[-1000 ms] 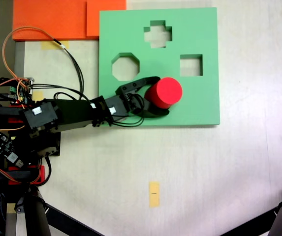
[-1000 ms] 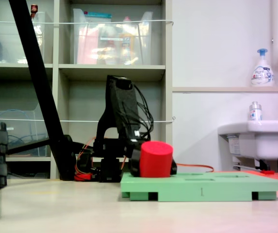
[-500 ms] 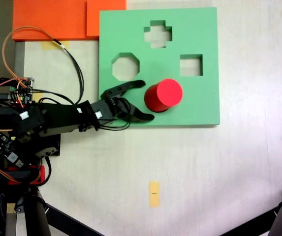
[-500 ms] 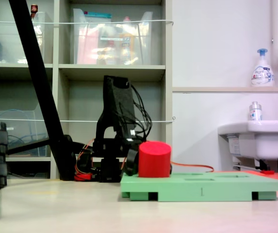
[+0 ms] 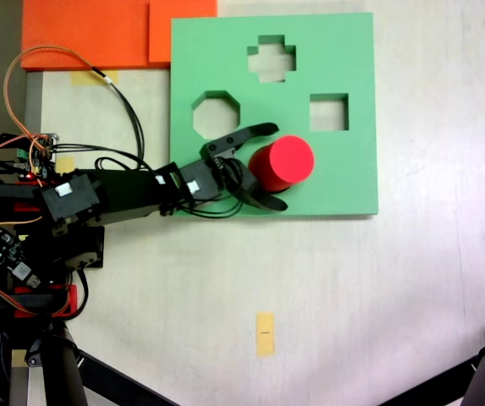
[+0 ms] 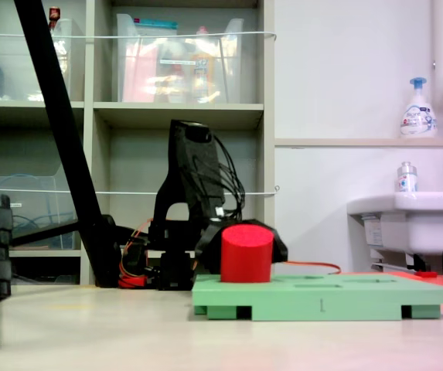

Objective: Put the cylinder block into the corresponding hole

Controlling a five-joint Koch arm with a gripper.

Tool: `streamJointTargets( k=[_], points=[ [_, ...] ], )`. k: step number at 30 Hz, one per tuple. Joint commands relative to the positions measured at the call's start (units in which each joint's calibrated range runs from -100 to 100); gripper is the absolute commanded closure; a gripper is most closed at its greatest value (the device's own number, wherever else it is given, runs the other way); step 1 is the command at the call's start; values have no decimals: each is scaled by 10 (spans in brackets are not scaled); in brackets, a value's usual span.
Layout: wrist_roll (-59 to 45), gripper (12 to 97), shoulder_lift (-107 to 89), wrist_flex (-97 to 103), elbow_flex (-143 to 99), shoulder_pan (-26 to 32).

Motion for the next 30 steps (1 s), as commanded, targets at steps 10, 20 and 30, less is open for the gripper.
streamJointTargets(
  k=[10,20,30],
  points=[
    [7,595,99,-6,122,-5],
    [8,669,12,-6,42,4],
    [9,669,-17,-1,-25,14]
  ],
)
